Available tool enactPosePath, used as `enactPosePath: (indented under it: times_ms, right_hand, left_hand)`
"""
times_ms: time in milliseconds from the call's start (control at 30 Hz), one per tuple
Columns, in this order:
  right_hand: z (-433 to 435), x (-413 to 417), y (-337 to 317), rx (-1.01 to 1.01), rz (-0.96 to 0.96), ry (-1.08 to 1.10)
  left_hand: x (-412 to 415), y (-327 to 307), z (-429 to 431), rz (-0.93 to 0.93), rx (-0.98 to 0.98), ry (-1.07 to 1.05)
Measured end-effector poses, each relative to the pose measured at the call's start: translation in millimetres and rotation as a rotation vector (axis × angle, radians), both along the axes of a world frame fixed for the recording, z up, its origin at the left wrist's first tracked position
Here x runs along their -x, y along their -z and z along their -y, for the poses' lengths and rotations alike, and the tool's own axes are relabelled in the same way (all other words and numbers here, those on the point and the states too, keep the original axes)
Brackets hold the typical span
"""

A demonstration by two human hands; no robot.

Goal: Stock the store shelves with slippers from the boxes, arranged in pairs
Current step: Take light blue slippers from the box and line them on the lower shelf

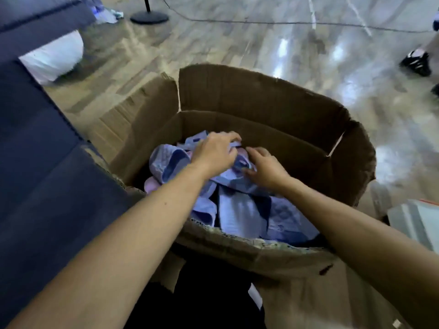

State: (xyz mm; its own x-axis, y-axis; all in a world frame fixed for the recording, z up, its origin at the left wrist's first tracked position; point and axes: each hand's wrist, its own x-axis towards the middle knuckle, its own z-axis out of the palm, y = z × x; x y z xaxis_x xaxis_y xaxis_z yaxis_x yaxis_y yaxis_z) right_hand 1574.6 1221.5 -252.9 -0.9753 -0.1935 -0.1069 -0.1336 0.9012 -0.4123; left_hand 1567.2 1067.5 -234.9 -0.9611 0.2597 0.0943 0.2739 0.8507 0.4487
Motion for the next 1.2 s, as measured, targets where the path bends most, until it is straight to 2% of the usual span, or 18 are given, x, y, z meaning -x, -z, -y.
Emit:
enactPosePath:
  times_ms: [67,100,200,300,367,467,533,600,767,900,1067,1133,1200]
  right_hand:
    - [1,4,-4,0.185,0.017,0.204]
    - [2,2,-5,0.232,0.062,0.27]
    - [7,-4,11,0.128,0.363,0.291]
    - [3,1,12,0.192,0.488,0.332]
    - [-2,5,3,0.326,0.424,0.366]
    - [-7,-7,-4,0.365,0.108,0.229]
    - [-9,-15,-7,0.392,-0.064,0.122]
    - [-8,-15,-11,0.466,-0.149,0.075]
    - [3,-11,-12,0.452,-0.258,-0.109]
    - [2,-10,-13,0.542,-0.257,-0.147]
    - [3,-11,-21,0.734,-0.278,-0.198]
    - [8,-16,-27,0.905,-0.249,-0.152]
    - [7,-15,-28,1.045,-0.181,0.053]
  left_hand:
    - [3,0,6,0.063,0.016,-0.1]
    - [-3,2,8,0.109,0.106,-0.087]
    - [-28,9,11,0.19,0.362,0.036]
    - [-23,6,11,0.227,0.328,0.028]
    - [-12,-2,10,0.174,0.195,-0.081]
    - [-9,-13,12,-0.03,0.014,-0.274]
    - [-16,-13,14,-0.04,-0.071,-0.299]
    - [-21,-9,19,-0.005,-0.119,-0.28]
    - [-24,-4,27,-0.077,-0.132,-0.222]
    - [-29,-9,28,-0.12,-0.151,-0.256]
    - [-32,-16,21,-0.369,-0.039,-0.161]
    - [-29,-17,23,-0.336,-0.047,-0.271]
    - [-25,-16,26,-0.276,-0.142,-0.402]
